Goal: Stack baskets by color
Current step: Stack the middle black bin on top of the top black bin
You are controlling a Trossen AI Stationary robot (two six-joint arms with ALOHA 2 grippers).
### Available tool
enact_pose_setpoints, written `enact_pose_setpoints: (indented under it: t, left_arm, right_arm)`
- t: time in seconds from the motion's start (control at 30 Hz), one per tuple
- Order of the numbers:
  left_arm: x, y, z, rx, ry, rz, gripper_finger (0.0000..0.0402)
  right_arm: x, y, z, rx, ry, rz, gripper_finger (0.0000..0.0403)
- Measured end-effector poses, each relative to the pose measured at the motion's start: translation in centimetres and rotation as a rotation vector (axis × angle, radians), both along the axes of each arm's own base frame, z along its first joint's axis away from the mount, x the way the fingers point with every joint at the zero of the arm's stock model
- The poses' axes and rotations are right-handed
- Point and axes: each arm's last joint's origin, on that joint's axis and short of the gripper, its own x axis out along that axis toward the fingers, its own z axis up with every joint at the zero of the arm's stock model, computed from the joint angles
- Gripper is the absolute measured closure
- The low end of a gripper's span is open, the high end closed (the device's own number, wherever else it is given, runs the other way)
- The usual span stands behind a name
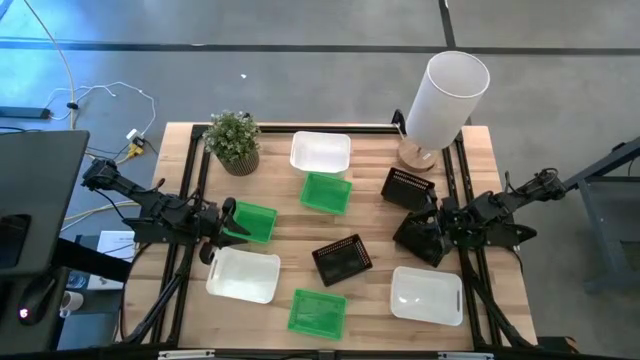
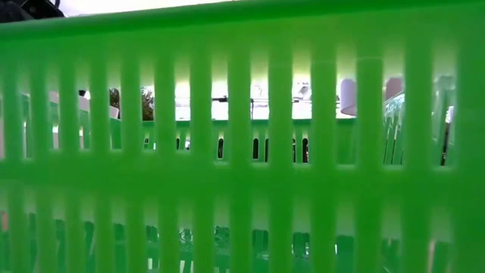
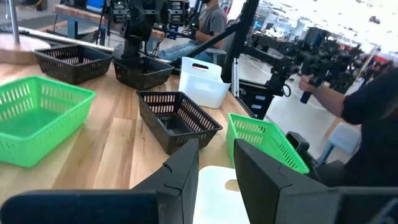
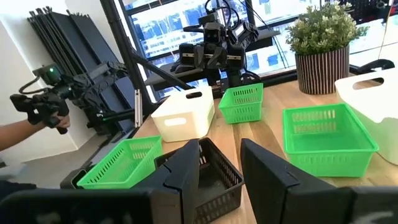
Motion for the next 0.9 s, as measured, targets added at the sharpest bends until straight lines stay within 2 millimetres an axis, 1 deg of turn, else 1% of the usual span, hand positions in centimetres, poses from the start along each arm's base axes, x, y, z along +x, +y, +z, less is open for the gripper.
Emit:
enact_pose_setpoints:
  t: [0.07,0.33,0.53,0.7,0.8,0.9]
  left_arm:
    - [0.0,0.0,0.0,-0.022,0.003,0.002,0.0312]
    - [0.0,0.0,0.0,-0.038,0.005,0.003,0.0312]
    - [0.0,0.0,0.0,-0.047,0.006,0.004,0.0312]
    - [0.0,0.0,0.0,-0.046,0.006,0.004,0.0312]
    - [0.0,0.0,0.0,-0.045,0.006,0.004,0.0312]
    - [0.0,0.0,0.0,-0.045,0.006,0.004,0.0312]
  right_arm:
    - [0.0,0.0,0.0,0.003,-0.001,0.0,0.0295]
    - [-0.1,0.0,0.7,0.123,-0.036,-0.006,0.0295]
    - [-0.4,-0.2,3.0,0.132,-0.064,-0.021,0.0295]
    - [0.0,-0.2,5.1,0.12,0.032,-0.069,0.0295]
    - [0.5,0.0,6.2,0.112,0.14,-0.08,0.0295]
    - [1.1,0.3,7.1,0.147,0.28,-0.106,0.0295]
